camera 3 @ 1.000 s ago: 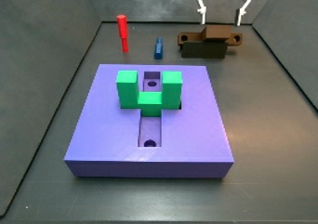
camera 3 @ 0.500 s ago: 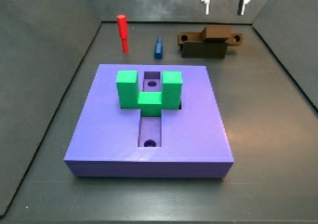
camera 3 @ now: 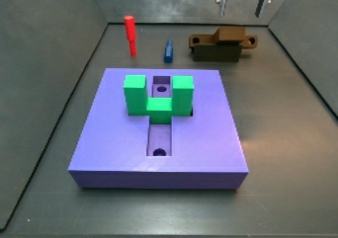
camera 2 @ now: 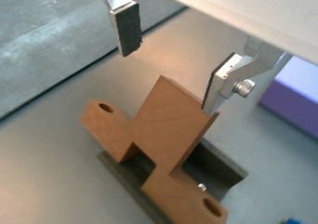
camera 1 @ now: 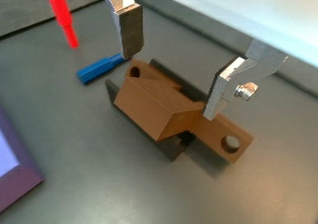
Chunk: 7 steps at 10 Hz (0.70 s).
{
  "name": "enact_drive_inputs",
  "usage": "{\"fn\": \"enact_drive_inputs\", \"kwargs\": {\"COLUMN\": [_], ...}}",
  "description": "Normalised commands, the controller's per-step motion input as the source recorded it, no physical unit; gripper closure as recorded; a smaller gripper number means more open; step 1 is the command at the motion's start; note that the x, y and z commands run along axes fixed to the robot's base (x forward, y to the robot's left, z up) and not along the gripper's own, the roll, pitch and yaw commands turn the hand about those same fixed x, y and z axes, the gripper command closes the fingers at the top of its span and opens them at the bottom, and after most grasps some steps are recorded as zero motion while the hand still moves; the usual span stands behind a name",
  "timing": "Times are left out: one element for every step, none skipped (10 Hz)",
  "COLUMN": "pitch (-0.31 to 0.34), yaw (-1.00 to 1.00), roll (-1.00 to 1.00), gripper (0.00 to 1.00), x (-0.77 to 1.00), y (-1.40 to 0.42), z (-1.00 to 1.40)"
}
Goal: Pick up the brown object. Move up. Place the brown object on the fixture. Regrasp the brown object. Move to above the board. Insert the brown object.
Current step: Regrasp the brown object.
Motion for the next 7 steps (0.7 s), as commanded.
{"fn": "enact_drive_inputs", "kwargs": {"pitch": [0.003, 0.000, 0.000, 0.000, 0.000, 0.000, 0.000], "yaw": [-0.17, -0.10, -0.06, -0.03, 0.00, 0.00, 0.00], "roll": [1.00, 1.00, 1.00, 1.00, 1.00, 1.00, 1.00], "gripper": [0.00, 0.00, 0.00, 0.00, 0.00, 0.00, 0.00], "x": [-0.02, -0.09, -0.11, -0.16, -0.23, -0.23, -0.16], "y": [-0.16, -0.23, -0.27, -0.24, -0.21, -0.19, -0.17], "z": [0.03, 0.00, 0.00, 0.00, 0.00, 0.00, -0.16]}}
